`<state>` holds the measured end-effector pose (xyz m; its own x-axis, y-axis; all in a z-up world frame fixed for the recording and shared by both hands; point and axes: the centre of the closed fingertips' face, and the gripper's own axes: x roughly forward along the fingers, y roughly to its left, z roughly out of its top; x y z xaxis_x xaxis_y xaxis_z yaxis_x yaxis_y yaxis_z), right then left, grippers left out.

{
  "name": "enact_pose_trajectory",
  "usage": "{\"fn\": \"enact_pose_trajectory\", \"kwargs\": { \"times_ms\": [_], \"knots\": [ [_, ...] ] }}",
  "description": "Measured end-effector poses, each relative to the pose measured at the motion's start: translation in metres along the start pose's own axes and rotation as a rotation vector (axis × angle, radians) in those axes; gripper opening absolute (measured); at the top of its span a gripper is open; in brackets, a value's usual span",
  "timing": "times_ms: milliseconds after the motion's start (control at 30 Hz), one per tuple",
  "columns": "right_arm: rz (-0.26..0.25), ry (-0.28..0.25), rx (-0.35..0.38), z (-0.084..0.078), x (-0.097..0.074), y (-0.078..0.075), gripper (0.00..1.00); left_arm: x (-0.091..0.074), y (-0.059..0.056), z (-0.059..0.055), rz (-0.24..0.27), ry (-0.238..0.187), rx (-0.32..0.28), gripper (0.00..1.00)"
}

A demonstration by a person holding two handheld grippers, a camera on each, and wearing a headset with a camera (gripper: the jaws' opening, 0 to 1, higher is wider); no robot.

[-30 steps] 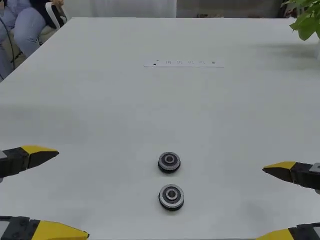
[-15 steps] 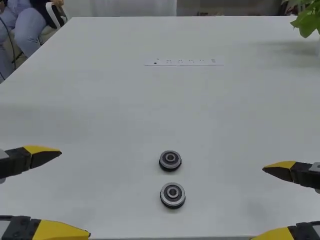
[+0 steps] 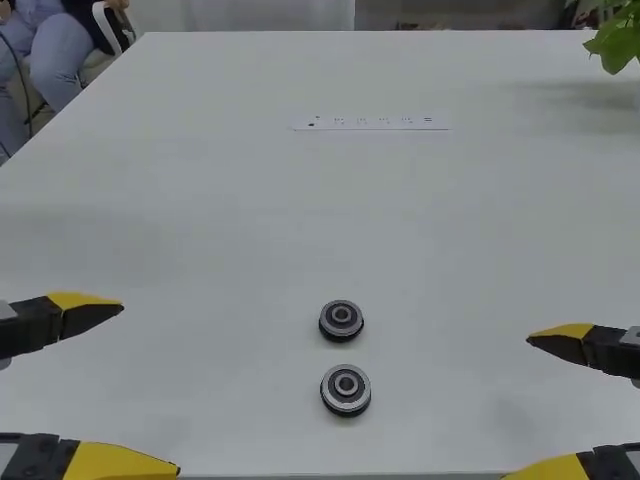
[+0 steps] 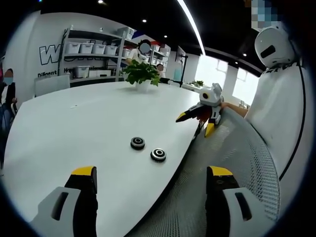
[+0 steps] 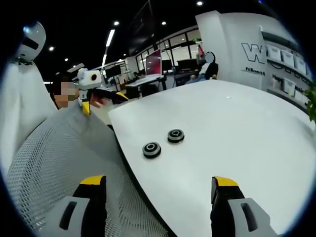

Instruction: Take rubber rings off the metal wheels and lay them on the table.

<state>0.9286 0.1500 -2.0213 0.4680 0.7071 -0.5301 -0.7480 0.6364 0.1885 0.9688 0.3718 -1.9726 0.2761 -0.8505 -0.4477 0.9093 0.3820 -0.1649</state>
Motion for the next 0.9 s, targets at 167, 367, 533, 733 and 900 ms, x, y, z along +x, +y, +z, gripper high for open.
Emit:
{"fn": "enact_pose_trajectory", "kwargs": {
  "times_ms": [167,367,533,733,900],
  "knots": [
    [-0.001,-0.005,0.001,0.0007,0.0002,-0.0006,0.87,0.0016,-0.001,-0.0002,-0.007,0.002,0.002,0.89],
    [0.001,-0.006,0.004,0.0003,0.0013,-0.0003,0.86,0.0041,-0.0029,-0.0027,-0.016,0.015,-0.001,0.88],
    [0.001,-0.003,0.005,-0.0002,0.0015,-0.0005,0.86,0.0036,-0.0021,-0.0019,-0.014,0.01,-0.004,0.88],
    [-0.006,0.007,0.001,-0.0027,0.0025,-0.0027,0.85,0.0046,-0.0024,-0.0014,-0.015,0.013,-0.005,0.89],
    [-0.005,0.009,-0.001,-0.0028,0.0031,-0.0025,0.85,0.0046,-0.004,0.0003,-0.019,0.01,-0.002,0.9]
  ]
}}
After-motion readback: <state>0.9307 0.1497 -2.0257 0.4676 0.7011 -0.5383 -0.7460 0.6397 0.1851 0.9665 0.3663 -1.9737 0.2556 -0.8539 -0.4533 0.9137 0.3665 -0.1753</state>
